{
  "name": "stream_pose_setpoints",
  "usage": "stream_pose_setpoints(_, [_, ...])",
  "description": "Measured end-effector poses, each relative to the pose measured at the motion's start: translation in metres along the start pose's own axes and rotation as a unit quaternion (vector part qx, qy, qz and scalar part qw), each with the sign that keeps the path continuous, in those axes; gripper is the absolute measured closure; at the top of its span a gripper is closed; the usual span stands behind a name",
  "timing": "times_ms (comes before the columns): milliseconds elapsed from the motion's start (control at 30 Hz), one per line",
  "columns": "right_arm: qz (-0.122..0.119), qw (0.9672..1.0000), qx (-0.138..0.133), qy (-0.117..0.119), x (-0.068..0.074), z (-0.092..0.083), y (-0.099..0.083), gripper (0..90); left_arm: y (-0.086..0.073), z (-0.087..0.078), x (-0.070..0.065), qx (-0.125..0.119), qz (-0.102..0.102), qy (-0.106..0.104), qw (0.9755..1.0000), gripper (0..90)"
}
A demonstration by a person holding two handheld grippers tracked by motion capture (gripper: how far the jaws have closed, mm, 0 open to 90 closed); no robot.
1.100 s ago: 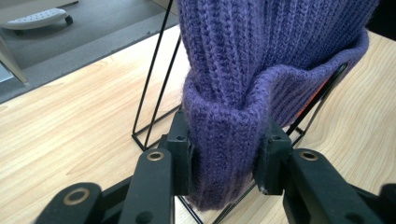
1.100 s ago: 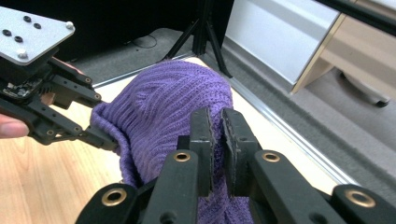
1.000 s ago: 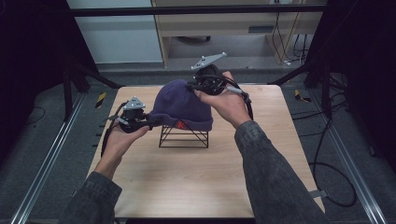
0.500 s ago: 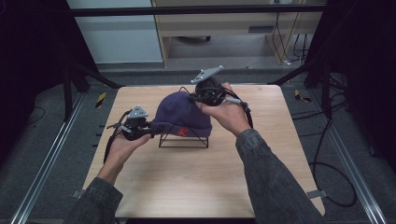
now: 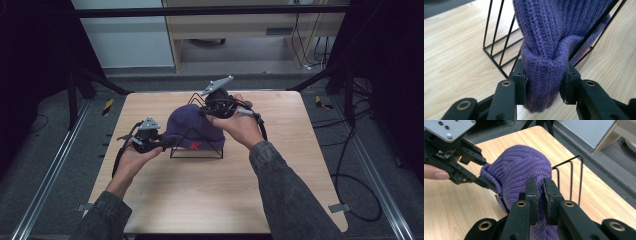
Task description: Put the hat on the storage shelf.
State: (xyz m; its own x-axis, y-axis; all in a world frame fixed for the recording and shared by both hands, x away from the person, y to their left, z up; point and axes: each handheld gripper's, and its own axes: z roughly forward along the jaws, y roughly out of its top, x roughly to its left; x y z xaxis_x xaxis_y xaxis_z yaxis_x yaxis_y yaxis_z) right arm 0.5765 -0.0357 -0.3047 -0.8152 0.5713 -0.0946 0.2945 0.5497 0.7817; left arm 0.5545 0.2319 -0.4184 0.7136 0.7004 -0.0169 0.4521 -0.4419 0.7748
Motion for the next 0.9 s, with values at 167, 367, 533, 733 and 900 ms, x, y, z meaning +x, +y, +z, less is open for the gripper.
stream_pose_setpoints(167, [0.001,1.0,0.003,0.009,0.003,0.007,-0.004,83.6,-0.004,0.002,0.001,0.007,-0.004,-0.002,1.0,62.2])
stream_pose_setpoints(367, [0.004,0.9999,0.009,0.006,0.003,0.008,-0.003,83.5,-0.007,0.005,0.003,0.006,-0.005,-0.01,0.9999,61.0])
stream_pose_setpoints(533, [0.007,0.9998,0.017,0.003,0.001,0.009,-0.001,83.4,-0.009,0.006,0.002,0.002,-0.003,-0.014,0.9999,60.0])
stream_pose_setpoints(733, [0.01,0.9997,0.02,0.009,0.001,0.012,-0.003,83.4,-0.01,0.011,0.0,0.014,0.001,-0.004,0.9999,61.5])
stream_pose_setpoints(900, [0.011,0.9996,0.022,0.011,0.002,0.013,-0.004,83.3,-0.012,0.012,0.0,0.015,-0.001,-0.004,0.9999,61.6])
